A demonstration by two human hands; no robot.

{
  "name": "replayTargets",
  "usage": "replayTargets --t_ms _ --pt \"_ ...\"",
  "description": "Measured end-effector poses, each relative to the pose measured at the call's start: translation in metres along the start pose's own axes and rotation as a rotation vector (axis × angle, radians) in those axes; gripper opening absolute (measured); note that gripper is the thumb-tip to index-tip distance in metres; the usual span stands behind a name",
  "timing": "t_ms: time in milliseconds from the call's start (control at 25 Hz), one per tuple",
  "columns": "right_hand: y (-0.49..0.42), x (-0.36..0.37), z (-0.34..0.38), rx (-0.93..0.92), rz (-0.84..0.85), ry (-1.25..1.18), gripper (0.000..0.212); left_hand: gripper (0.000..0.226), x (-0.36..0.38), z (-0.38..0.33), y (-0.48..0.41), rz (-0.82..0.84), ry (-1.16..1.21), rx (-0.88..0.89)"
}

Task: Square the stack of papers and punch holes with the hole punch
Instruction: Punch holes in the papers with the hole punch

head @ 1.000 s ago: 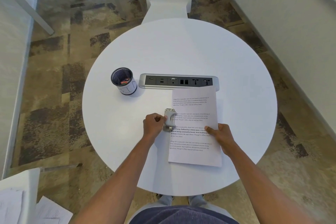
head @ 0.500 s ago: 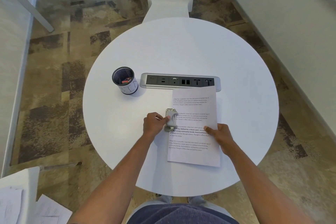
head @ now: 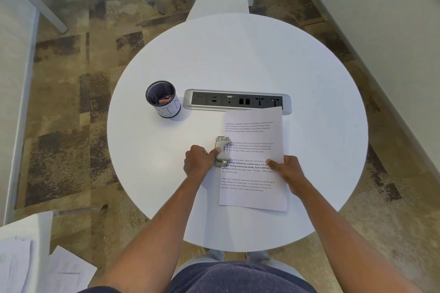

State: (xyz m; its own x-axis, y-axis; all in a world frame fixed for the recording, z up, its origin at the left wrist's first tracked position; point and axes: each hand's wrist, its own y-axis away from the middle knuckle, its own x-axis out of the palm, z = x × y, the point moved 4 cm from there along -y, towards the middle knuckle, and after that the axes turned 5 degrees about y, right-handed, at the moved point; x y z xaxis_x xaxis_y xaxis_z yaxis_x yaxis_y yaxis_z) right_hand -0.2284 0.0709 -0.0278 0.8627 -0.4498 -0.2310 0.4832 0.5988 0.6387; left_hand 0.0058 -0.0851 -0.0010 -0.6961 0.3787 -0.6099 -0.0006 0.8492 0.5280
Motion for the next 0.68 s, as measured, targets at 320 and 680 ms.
replayTargets --t_ms 320,680 --pt "-0.0034 0.0024 -0.0004 0.001 0.001 0.041 0.020 0.056 0.0000 0.0039 -0.0044 0.009 -0.109 -0.040" --pt "-0.0004 0.0029 0.0024 -0.007 0.002 0.049 0.022 0.059 -0.0046 0.0042 -0.0035 0.026 -0.087 -0.059"
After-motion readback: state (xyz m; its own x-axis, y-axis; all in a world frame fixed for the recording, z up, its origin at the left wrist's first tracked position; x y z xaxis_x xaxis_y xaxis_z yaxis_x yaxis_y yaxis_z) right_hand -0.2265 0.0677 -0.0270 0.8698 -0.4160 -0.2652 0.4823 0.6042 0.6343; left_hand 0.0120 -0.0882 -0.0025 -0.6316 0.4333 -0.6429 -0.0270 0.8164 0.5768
